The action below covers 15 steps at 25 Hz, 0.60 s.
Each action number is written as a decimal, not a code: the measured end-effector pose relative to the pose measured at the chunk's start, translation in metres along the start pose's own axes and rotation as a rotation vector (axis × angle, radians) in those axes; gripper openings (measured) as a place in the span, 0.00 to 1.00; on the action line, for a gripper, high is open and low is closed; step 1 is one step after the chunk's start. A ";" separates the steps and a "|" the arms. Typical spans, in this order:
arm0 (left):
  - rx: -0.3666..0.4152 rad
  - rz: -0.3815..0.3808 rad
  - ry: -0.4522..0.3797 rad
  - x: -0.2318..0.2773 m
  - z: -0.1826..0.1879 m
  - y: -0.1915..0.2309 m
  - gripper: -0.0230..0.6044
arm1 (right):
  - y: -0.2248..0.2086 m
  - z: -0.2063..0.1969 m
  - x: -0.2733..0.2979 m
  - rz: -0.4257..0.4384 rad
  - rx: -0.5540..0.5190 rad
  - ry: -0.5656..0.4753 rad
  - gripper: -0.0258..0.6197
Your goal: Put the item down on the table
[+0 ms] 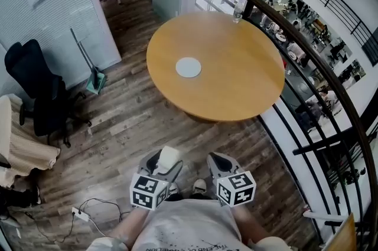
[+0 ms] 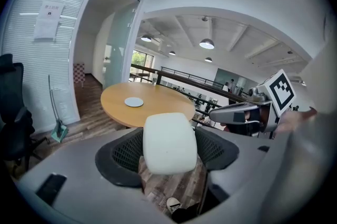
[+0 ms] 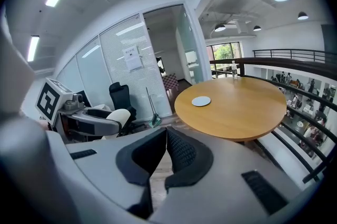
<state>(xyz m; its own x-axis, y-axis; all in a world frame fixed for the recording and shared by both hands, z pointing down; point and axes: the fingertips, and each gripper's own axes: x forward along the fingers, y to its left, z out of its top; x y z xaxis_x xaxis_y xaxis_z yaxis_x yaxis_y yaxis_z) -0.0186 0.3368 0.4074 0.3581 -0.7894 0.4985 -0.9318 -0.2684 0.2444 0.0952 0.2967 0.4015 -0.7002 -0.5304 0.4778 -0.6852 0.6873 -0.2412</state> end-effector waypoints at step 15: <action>0.046 -0.057 0.015 -0.028 -0.013 0.040 0.54 | 0.030 -0.008 0.020 -0.086 0.006 -0.005 0.08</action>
<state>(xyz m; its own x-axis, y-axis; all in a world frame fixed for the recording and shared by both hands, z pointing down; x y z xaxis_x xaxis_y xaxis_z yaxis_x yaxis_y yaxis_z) -0.0651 0.3556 0.4144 0.4111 -0.7638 0.4976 -0.9115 -0.3382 0.2340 0.0626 0.3106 0.4105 -0.6396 -0.5899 0.4929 -0.7441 0.6359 -0.2047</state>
